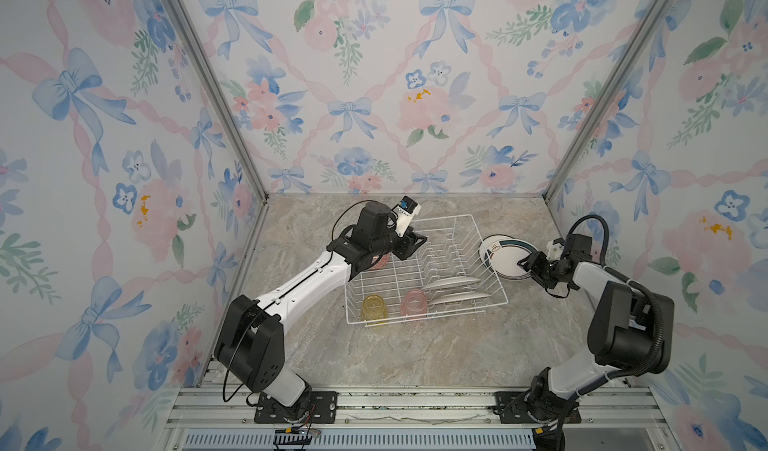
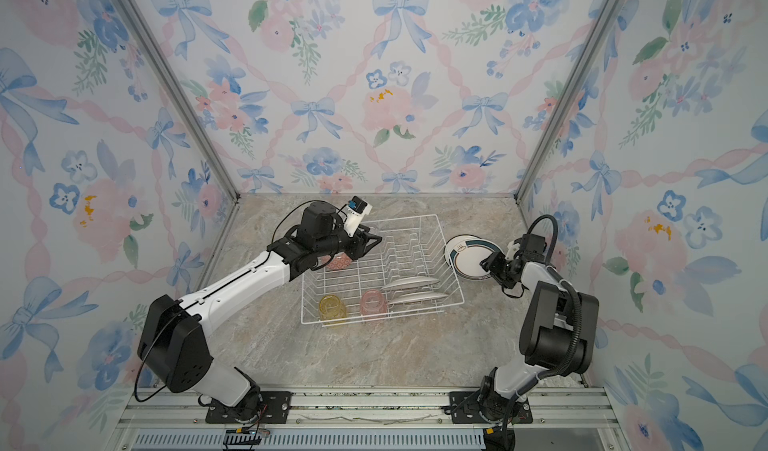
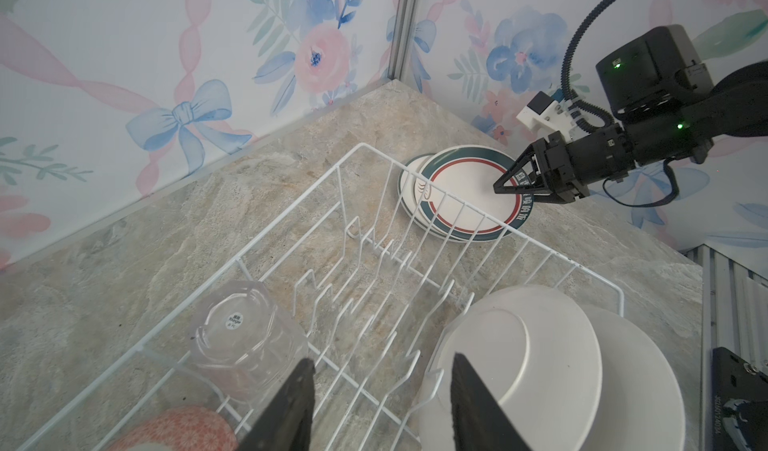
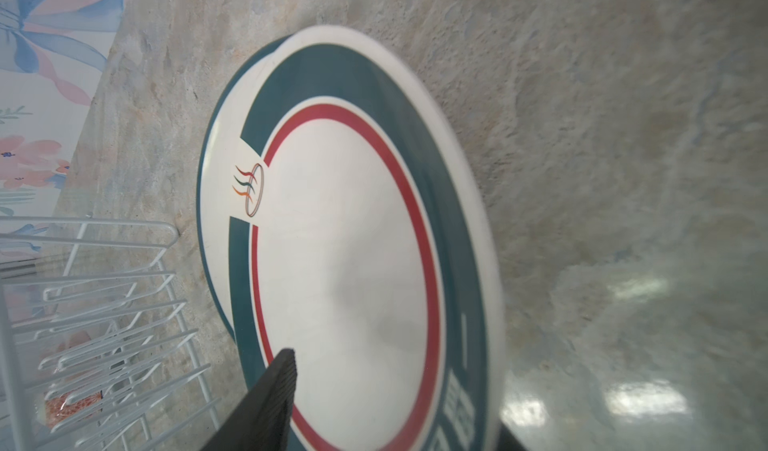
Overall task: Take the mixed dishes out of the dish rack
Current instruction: 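Lower the plate with the right gripper onto the stacked plates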
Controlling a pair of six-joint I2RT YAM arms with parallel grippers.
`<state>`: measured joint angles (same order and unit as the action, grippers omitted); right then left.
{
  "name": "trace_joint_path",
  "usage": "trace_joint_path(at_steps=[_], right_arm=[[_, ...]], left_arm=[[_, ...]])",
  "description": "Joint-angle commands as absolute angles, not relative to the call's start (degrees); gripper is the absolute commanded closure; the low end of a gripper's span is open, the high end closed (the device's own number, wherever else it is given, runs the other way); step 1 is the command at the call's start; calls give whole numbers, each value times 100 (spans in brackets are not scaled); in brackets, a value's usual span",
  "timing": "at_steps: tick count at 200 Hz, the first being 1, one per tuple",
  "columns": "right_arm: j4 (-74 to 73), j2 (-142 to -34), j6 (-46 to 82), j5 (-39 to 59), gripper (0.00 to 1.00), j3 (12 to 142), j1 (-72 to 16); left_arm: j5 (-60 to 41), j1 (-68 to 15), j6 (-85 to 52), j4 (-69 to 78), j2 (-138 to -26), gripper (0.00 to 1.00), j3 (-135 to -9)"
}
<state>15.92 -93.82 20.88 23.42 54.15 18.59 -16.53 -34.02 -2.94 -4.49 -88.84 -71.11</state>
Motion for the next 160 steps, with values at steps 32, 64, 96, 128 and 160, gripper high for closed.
trace_joint_path(at_steps=[32, 64, 96, 128, 160], right_arm=[[2188, -9729, 1655, 1710, 42, 5894, 1619], [2212, -10011, 1639, 1655, 40, 6039, 1541], [2190, -10194, 1641, 1607, 39, 6113, 1472], [2184, -10258, 1643, 1584, 37, 6143, 1422], [2214, -10324, 1644, 1579, 34, 6270, 1360]], left_arm=[[-1736, -3419, -185, -548, -8884, 52, -7023], [-1740, -3426, -176, -549, -8890, 52, -7014], [-1717, -3422, -163, -584, -8892, 51, -7005], [-1722, -3420, -132, -630, -8912, 51, -7014], [-1757, -3421, -114, -676, -8930, 51, -7025]])
